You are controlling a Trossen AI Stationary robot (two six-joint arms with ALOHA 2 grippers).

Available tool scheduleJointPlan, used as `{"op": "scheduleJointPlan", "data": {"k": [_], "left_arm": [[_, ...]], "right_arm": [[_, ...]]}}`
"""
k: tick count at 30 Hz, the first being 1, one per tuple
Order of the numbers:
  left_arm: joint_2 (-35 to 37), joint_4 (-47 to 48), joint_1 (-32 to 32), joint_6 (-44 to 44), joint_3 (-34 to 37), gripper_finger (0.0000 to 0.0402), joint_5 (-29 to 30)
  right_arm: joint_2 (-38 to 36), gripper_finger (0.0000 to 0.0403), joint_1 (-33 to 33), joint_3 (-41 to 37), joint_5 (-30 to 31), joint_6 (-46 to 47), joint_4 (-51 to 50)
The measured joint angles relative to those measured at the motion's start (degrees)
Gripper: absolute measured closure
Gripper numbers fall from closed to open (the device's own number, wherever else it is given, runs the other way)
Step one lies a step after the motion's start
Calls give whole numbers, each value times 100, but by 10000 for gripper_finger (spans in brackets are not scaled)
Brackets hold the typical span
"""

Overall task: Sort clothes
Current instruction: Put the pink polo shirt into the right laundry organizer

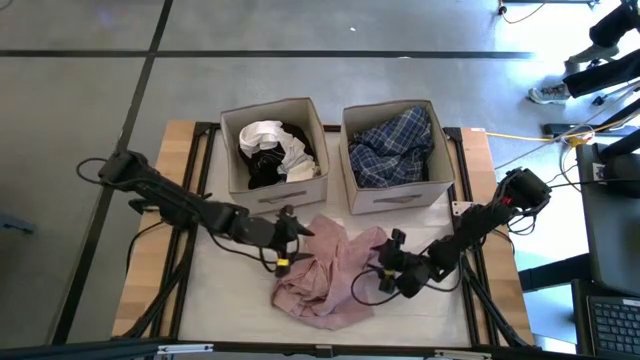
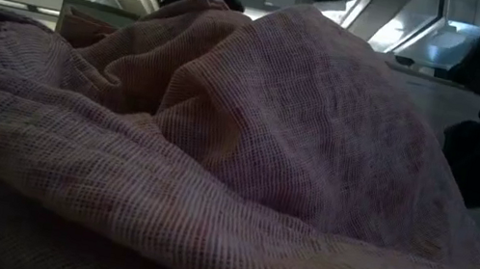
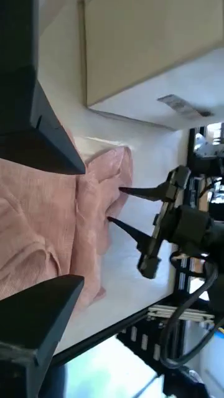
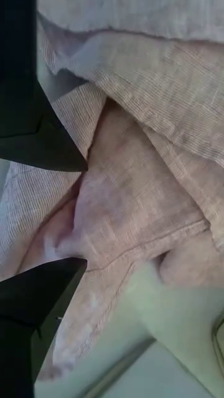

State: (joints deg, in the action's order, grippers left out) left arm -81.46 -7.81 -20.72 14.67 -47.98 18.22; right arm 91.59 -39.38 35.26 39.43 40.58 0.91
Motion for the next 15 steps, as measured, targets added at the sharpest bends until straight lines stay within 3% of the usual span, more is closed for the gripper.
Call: {"op": "scheduleJointPlan", "data": {"k": [8, 15], "left_arm": [[-792, 1570, -507, 553, -1040, 139, -183], [-917, 3344, -977, 2492, -1213, 145, -173]], "right_arm": [[0, 162, 0, -43, -521, -674, 793], [-35, 162, 2, 473, -1158, -1363, 486]]}}
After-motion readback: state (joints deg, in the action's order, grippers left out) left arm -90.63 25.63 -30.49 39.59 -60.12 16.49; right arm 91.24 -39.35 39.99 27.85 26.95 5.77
